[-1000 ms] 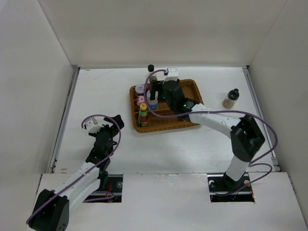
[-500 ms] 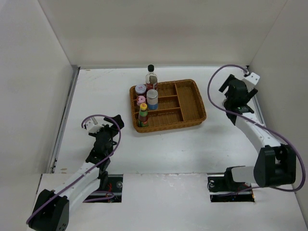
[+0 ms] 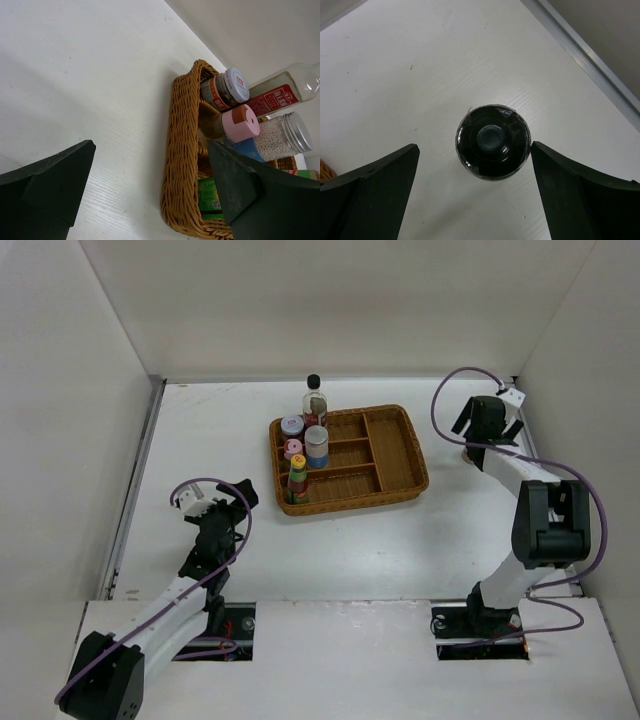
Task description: Organize the condiment bottles
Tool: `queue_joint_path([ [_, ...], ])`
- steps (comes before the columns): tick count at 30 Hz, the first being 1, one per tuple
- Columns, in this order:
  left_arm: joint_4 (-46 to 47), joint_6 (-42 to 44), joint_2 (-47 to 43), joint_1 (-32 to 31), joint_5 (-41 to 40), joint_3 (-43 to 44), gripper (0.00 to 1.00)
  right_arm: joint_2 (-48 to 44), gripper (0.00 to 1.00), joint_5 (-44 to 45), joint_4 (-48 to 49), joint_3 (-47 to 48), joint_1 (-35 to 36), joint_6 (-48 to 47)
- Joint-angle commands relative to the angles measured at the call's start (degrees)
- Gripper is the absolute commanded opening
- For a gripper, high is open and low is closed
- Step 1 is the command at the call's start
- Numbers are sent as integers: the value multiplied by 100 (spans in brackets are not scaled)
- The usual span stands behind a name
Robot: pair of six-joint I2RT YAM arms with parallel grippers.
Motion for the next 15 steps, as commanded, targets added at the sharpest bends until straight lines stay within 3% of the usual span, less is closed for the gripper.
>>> queue_joint_path([
  [1,230,7,-40,27,72,-67,100,268,99,-166,117,408,-129,5],
  [8,248,7,47,36,72,-41,100,778,90,-43,99,690,-226,-56],
  [12,256,7,56,27,72,-41,100,595,62,88,257,515,-191,-30],
  [15,265,7,100,0,72,-32,100,112,55,264,442,251,-24,-30],
])
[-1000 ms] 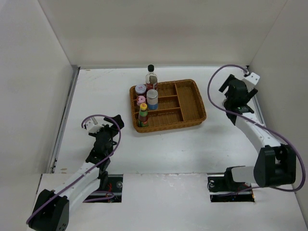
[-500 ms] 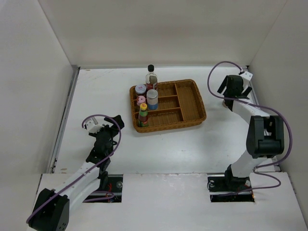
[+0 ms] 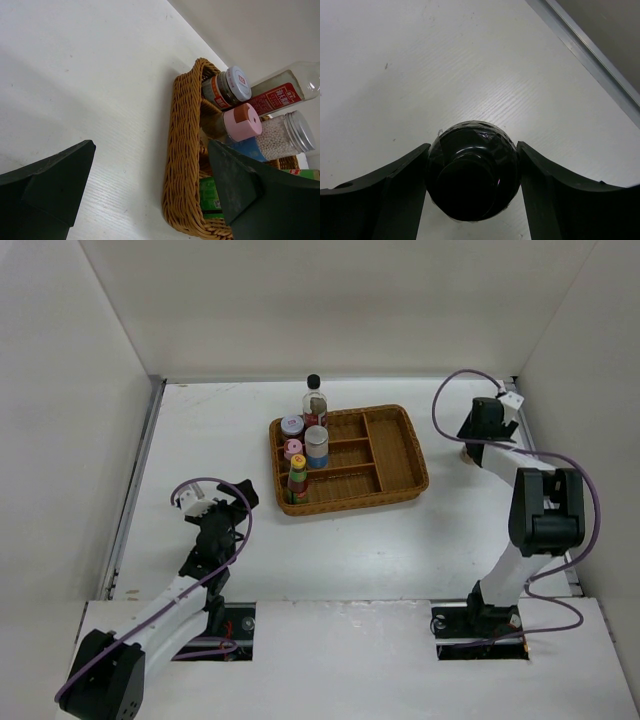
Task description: Organize the condiment bottles
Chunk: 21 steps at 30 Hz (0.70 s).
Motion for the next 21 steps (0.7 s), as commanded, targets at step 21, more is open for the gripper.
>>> queue_joint_path([
  [21,217,-2,-121,9,61,-59,100,-1544,56,-298,1183,-355,4567,805],
])
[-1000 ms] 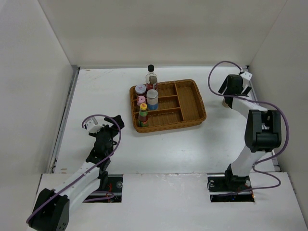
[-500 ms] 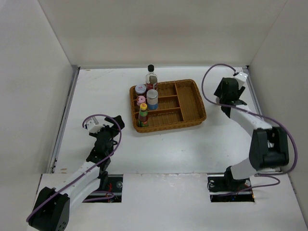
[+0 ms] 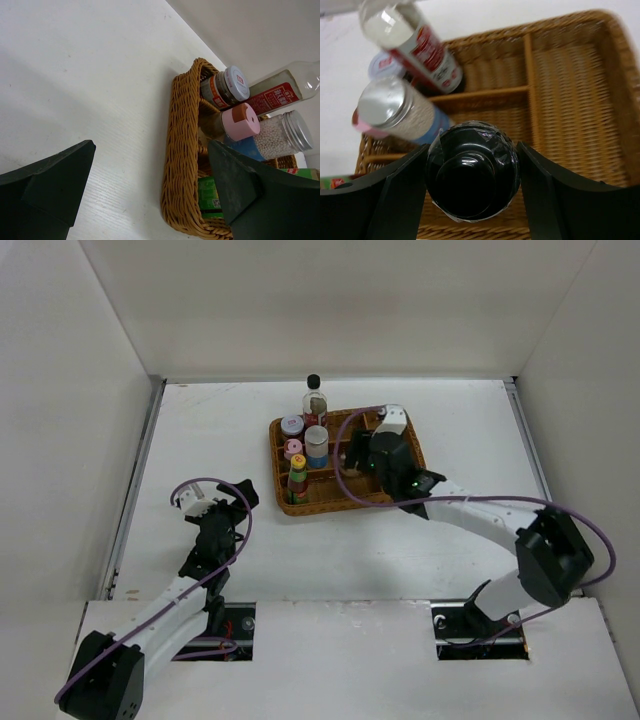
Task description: Organize the condiment bottles
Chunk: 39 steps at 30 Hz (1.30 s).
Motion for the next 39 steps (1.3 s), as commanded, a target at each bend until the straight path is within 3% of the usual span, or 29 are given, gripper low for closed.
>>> queue_joint_path([
  [1,219,1,-97,24,54,-67,100,354,56,-162,682,502,323,302],
  [12,219,1,-62,16,54,-50,100,1304,56,92,691,845,991,171],
  [21,219,1,-27,24,54,-50,100,1506,56,505,349,898,1220,-84],
  [26,228,1,-18,24,54,-41,100,1709,72,479,103,1065,1282,-67],
  [31,219,1,-45,24,54,-41,100,1586,81,505,-117,1048,1282,-5],
  [39,219,9,-53,24,54,-41,100,831,89,619,-460,767,1282,47],
])
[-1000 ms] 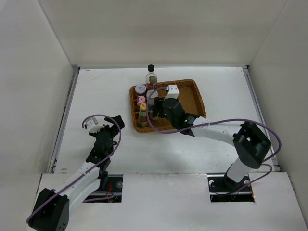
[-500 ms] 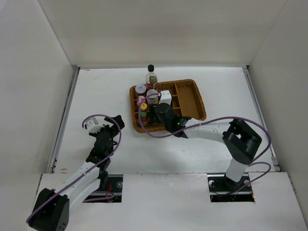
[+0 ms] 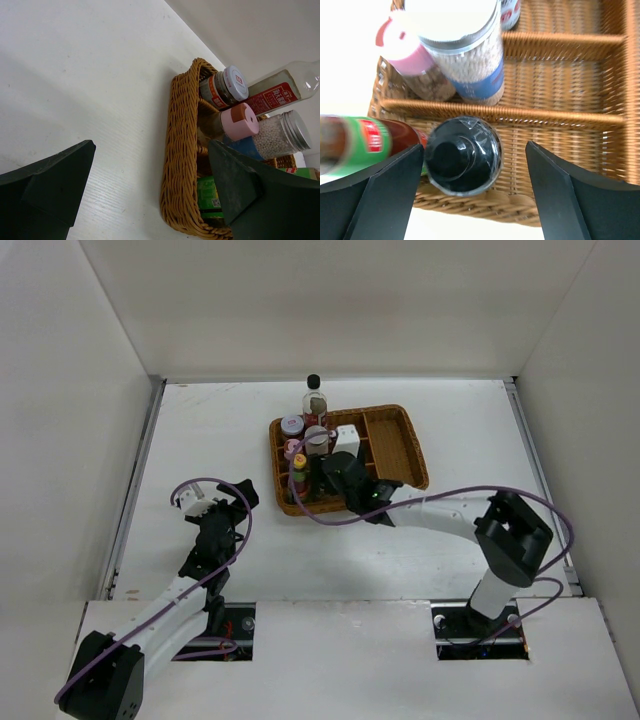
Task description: Organize the condiment bottles
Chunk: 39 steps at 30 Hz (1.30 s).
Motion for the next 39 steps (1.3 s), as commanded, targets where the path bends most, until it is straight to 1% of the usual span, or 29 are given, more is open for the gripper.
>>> queue_joint_path([
  [1,210,9,-32,24,33,-41,100,-736,89,304,-97,-86,64,52],
  [6,-26,1,91,77,-108,55,100,-1869,92,603,-186,-858,-163,60],
  [8,-202,-17,249,103,-195,152,100,-2414,100,805,-72,-1332,-374,157],
  [13,-720,-96,566,226,-249,495,100,-3961,100,1474,586,-2826,-1024,727],
  [16,-976,-157,549,332,-196,618,100,-4709,100,1439,851,-3574,-1499,1193],
  [18,-1142,-158,435,411,-179,653,100,-4964,100,1352,913,-3890,-1753,1448],
  [23,-1617,-158,-127,604,-134,645,100,-5141,100,1193,869,-4498,-2290,2046],
  [27,-1837,-149,-637,868,-126,557,100,-5150,100,1044,886,-4875,-2624,2292],
  [31,-2004,-149,-700,886,-38,609,100,-5246,100,728,1045,-5122,-3002,2565],
  [34,-1996,-157,-603,886,85,609,100,-5361,100,438,1124,-5193,-3135,2600],
  [36,-1961,-166,-542,877,243,609,100,-5213,100,420,1141,-5184,-3152,2601],
  [39,-1943,-166,-515,886,384,662,100,-4747,100,262,1036,-4965,-3179,2548],
])
